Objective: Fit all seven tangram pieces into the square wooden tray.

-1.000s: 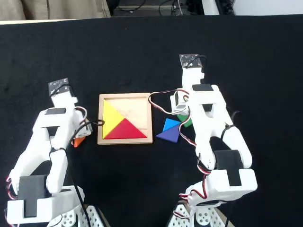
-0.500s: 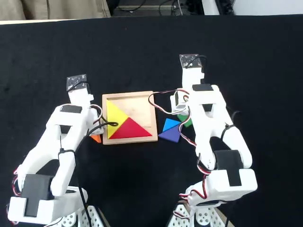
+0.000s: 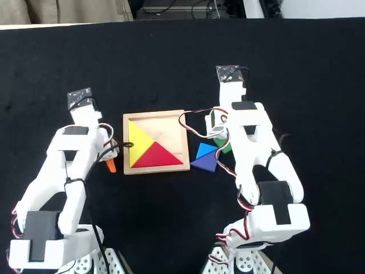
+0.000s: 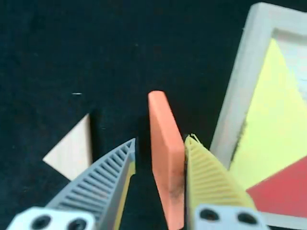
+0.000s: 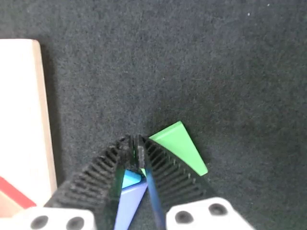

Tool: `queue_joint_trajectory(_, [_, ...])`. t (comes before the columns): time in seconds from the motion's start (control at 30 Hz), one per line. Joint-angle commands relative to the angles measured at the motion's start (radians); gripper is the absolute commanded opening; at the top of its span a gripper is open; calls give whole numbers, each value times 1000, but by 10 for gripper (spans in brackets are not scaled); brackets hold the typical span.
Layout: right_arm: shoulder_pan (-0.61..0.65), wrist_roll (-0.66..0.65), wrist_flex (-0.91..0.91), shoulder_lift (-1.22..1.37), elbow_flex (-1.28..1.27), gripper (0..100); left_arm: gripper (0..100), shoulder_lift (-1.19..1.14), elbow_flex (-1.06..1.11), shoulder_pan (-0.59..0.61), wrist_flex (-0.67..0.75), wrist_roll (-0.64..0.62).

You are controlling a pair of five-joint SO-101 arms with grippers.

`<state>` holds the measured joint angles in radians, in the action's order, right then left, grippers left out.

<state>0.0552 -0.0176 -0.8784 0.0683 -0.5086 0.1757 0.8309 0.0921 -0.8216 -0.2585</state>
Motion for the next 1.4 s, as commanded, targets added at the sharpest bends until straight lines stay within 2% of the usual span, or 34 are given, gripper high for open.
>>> queue_joint_trajectory(0.0, [14,-8,14,-4,38,11,247,3,-67,33,-21,-11])
queue_joint_trajectory(0.5, [15,-8,14,-4,38,11,264,-9,-79,-25,-26,0])
queue_joint_trajectory(0.7, [15,-8,11,-4,36,11,263,-9,-61,-19,-3,169])
queue_joint_trajectory(0.77, [14,-8,9,-4,36,11,263,-9,-59,-18,-8,190])
queue_joint_trajectory(0.97, [14,-8,9,-4,36,11,263,-9,-44,18,-11,193])
queue_joint_trajectory(1.1, [14,-8,12,-4,36,11,263,-9,-44,15,-69,193])
queue_joint_trajectory(1.2, [14,-8,14,-4,36,11,263,-11,-44,15,-46,190])
queue_joint_trajectory(1.37, [14,-8,9,-4,36,11,263,-94,-102,12,-55,195])
